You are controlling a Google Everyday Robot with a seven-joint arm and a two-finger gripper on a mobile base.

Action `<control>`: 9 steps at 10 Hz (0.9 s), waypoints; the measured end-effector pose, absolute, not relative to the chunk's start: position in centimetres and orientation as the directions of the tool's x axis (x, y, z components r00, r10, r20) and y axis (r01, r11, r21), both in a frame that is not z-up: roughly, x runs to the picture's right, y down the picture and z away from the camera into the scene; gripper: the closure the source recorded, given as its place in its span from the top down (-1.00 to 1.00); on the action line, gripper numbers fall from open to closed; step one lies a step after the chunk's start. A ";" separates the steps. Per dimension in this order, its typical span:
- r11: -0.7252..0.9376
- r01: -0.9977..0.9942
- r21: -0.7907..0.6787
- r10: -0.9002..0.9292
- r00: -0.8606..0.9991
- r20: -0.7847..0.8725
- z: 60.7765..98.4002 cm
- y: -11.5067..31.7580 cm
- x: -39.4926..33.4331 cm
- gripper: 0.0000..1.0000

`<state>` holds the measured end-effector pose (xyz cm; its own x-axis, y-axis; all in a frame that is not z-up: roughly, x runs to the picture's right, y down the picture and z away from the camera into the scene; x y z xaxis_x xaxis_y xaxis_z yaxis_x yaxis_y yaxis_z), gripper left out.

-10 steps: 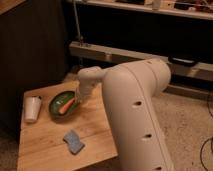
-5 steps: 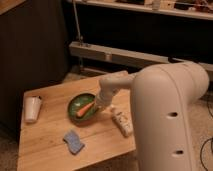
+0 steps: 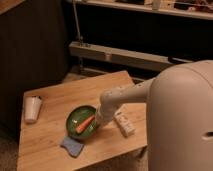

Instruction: Drag the ceramic bowl in a circle

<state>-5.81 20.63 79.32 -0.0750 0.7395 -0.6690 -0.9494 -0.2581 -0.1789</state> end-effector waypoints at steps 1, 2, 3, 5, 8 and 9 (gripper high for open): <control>-0.225 -0.954 -0.200 0.744 -0.036 -0.667 78.0 21.8 -7.7 -1.00; -0.188 -0.956 -0.225 0.747 0.009 -0.665 76.8 23.0 -9.7 -1.00; -0.149 -0.956 -0.253 0.748 0.058 -0.661 75.8 24.1 -12.0 -1.00; -0.086 -0.947 -0.309 0.745 0.145 -0.651 74.4 25.5 -17.9 -1.00; -0.062 -0.939 -0.337 0.740 0.183 -0.647 74.2 25.3 -22.3 -1.00; -0.062 -0.939 -0.340 0.740 0.185 -0.647 74.6 24.7 -23.3 -1.00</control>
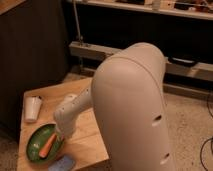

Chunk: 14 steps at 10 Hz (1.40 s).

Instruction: Drag the ceramic bowl in a circle

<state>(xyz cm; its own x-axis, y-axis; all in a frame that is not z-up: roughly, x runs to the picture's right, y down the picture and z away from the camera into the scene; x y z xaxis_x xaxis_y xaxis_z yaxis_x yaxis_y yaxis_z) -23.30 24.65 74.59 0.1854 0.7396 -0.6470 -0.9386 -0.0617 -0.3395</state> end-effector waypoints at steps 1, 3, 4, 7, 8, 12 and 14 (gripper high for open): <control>-0.065 -0.939 -0.338 0.740 0.182 -0.647 75.2 23.7 -23.8 -1.00; -0.080 -0.941 -0.328 0.746 0.162 -0.646 77.2 20.7 -24.1 -1.00; -0.091 -0.941 -0.325 0.750 0.150 -0.645 78.5 18.7 -23.8 -1.00; -0.142 -0.943 -0.300 0.757 0.092 -0.647 83.0 12.3 -22.1 -1.00; -0.164 -0.946 -0.280 0.756 0.062 -0.652 84.8 10.1 -21.2 -1.00; -0.287 -0.938 -0.194 0.731 -0.083 -0.677 90.0 5.6 -14.9 -1.00; -0.354 -0.921 -0.166 0.708 -0.148 -0.691 90.5 5.8 -9.3 -1.00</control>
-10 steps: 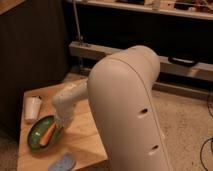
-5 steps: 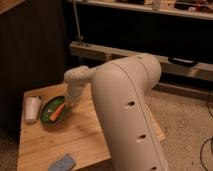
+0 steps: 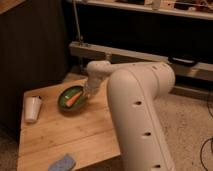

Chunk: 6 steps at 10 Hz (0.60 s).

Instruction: Drag the ceramic bowl in a circle

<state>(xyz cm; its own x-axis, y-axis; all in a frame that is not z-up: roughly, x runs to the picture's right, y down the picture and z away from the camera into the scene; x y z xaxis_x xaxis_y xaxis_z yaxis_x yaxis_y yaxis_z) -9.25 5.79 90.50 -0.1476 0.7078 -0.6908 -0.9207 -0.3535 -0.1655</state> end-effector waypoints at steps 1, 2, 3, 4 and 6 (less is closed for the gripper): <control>-0.381 -0.910 -0.165 0.700 -0.168 -0.694 90.0 6.5 -6.3 -1.00; -0.390 -0.906 -0.166 0.696 -0.172 -0.697 89.6 7.2 -4.7 -1.00; -0.393 -0.902 -0.177 0.693 -0.164 -0.702 88.8 8.2 -3.5 -1.00; -0.389 -0.901 -0.191 0.690 -0.148 -0.708 87.9 9.4 -3.2 -1.00; -0.367 -0.904 -0.220 0.690 -0.105 -0.716 85.8 12.0 -4.0 -1.00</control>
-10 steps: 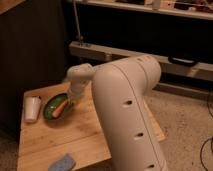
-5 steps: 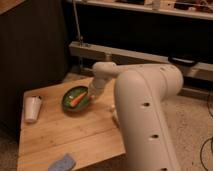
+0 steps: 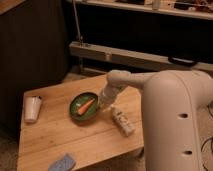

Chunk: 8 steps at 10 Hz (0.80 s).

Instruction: Drag the ceramic bowl in a circle

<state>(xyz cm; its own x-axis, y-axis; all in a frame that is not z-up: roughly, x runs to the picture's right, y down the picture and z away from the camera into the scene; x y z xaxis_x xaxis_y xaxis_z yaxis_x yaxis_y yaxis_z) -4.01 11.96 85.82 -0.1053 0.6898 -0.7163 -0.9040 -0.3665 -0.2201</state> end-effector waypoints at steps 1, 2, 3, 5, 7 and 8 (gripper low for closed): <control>-0.342 -0.907 -0.245 0.692 -0.066 -0.719 84.0 13.9 -5.6 -1.00; -0.324 -0.910 -0.259 0.689 -0.039 -0.724 82.6 15.6 -6.9 -1.00; -0.307 -0.912 -0.271 0.685 -0.015 -0.728 81.1 17.3 -7.9 -1.00; -0.279 -0.911 -0.305 0.677 0.038 -0.735 78.2 20.6 -9.9 -1.00; -0.247 -0.902 -0.355 0.672 0.105 -0.733 75.9 23.4 -12.8 -1.00; -0.231 -0.893 -0.386 0.672 0.140 -0.727 74.9 24.7 -15.1 -1.00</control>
<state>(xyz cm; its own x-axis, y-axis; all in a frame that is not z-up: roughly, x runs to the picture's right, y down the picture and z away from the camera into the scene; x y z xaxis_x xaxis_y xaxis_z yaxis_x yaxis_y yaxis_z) -15.13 24.69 74.86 0.1399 0.6723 -0.7269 -0.8933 -0.2310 -0.3856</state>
